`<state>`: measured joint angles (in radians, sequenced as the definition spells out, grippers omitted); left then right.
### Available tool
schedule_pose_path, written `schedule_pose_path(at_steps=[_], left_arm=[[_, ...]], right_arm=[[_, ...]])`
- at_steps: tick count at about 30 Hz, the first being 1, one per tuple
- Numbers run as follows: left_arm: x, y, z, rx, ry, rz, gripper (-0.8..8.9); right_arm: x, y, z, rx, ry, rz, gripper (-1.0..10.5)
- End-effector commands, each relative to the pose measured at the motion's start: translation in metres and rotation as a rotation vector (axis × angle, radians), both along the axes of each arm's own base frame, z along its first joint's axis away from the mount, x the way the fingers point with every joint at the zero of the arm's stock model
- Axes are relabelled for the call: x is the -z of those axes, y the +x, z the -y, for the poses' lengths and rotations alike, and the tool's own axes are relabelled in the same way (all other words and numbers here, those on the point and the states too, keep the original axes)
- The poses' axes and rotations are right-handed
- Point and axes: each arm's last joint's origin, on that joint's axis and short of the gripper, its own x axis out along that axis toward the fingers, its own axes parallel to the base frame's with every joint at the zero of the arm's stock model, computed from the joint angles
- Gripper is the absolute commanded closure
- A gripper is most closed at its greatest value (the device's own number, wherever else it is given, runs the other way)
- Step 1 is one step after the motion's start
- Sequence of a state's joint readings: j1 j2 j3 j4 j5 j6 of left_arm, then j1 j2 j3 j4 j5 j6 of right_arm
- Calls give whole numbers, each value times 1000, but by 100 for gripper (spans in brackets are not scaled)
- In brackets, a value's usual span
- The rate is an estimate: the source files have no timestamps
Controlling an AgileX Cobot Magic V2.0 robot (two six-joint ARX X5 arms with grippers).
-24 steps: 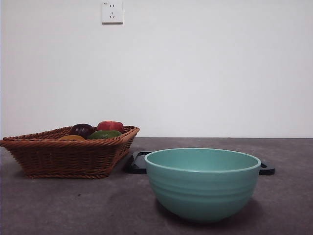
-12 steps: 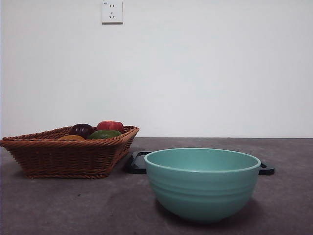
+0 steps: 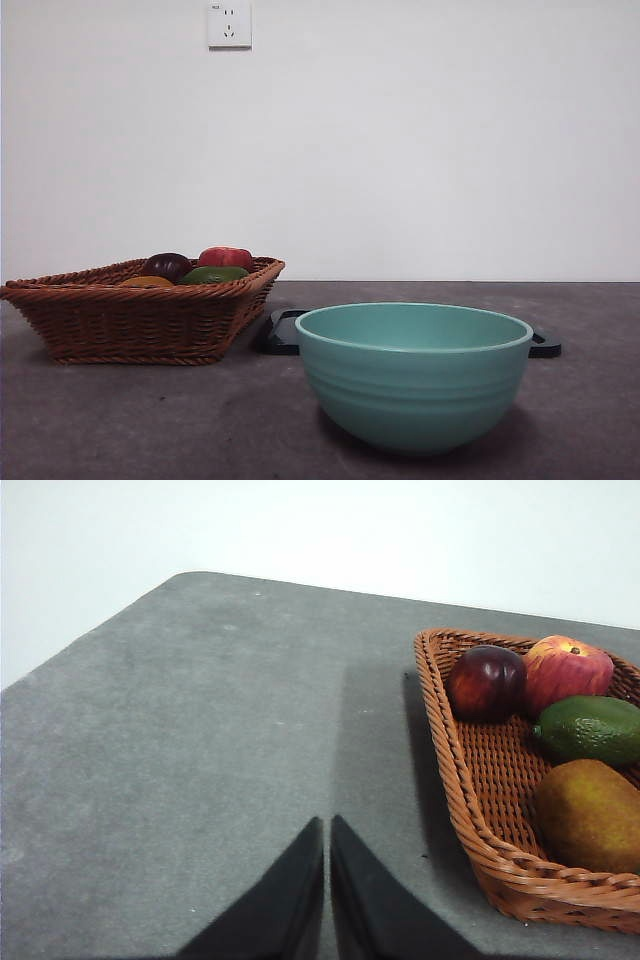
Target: Pick up the wifruite, put it on the bowl, pick up the plate, put it on desk
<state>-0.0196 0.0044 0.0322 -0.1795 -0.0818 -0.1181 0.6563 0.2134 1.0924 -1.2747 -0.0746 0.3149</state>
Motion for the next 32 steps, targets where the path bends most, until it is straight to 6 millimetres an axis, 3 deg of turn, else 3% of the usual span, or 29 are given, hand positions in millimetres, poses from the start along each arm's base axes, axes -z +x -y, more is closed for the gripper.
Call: schedule_pose_path(at_steps=[1, 17, 24, 27, 32], left_arm=[[8, 1, 0, -5, 3, -26, 804], [8, 1, 0, -6, 2, -26, 804], [8, 1, 0, -6, 2, -27, 804], [8, 1, 0, -6, 2, -27, 804], [8, 1, 0, -6, 2, -26, 804]], right_arm=[[-4, -2, 2, -9, 10, 28, 933], [-4, -2, 2, -2, 9, 27, 933], [0, -2, -8, 213, -22, 32, 933], [0, 8, -15, 317, -83, 139, 933], [8, 45, -25, 443, -188, 390, 933]])
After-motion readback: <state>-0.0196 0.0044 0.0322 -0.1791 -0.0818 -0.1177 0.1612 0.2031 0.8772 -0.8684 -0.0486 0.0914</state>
